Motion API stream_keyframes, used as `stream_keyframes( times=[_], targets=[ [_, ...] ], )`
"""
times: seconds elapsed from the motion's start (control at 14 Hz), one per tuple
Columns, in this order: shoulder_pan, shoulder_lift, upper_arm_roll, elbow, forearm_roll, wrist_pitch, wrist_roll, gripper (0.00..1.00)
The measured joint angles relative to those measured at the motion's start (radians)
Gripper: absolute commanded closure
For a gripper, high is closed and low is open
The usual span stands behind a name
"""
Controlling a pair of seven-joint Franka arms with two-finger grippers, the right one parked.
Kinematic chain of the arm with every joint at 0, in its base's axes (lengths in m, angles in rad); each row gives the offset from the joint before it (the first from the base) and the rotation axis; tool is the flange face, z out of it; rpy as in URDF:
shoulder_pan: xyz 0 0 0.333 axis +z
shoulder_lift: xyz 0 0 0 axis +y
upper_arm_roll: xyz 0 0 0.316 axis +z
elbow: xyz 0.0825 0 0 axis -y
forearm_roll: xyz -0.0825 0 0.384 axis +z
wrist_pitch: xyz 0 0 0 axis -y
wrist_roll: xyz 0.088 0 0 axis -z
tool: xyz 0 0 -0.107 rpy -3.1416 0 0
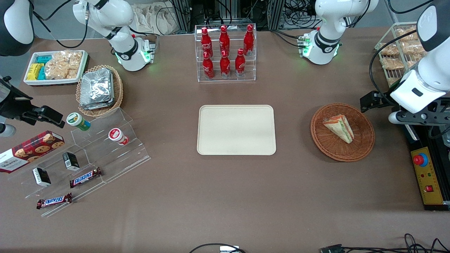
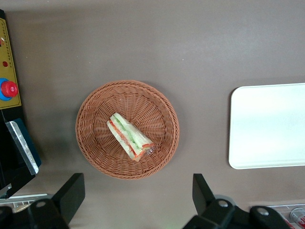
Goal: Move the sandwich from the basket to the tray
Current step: 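Move the left gripper down over the wrapped sandwich in the basket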
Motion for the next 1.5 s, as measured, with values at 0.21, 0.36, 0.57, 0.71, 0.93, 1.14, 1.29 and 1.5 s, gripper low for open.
stream_keyframes(
  times=[0.21, 0.36, 0.57, 0.71, 0.93, 1.14, 1.29, 1.5],
  targets=[
    [0.0, 0.0, 0.001, 0.0, 0.0, -0.007, 0.0, 0.0],
    [0.001, 0.0, 0.004, 0.0, 0.0, -0.009, 0.0, 0.0],
    [0.002, 0.007, 0.012, -0.018, 0.01, -0.014, -0.002, 0.0],
    [0.01, 0.006, 0.017, -0.073, 0.019, 0.021, -0.017, 0.0],
    [0.056, -0.024, 0.026, -0.235, 0.021, 0.175, -0.023, 0.0],
    [0.075, -0.082, 0.027, -0.413, 0.021, 0.301, -0.067, 0.0],
    [0.073, -0.113, 0.026, -0.501, 0.021, 0.367, -0.129, 0.0],
    [0.073, -0.13, 0.026, -0.589, 0.021, 0.437, -0.197, 0.0]
  ],
)
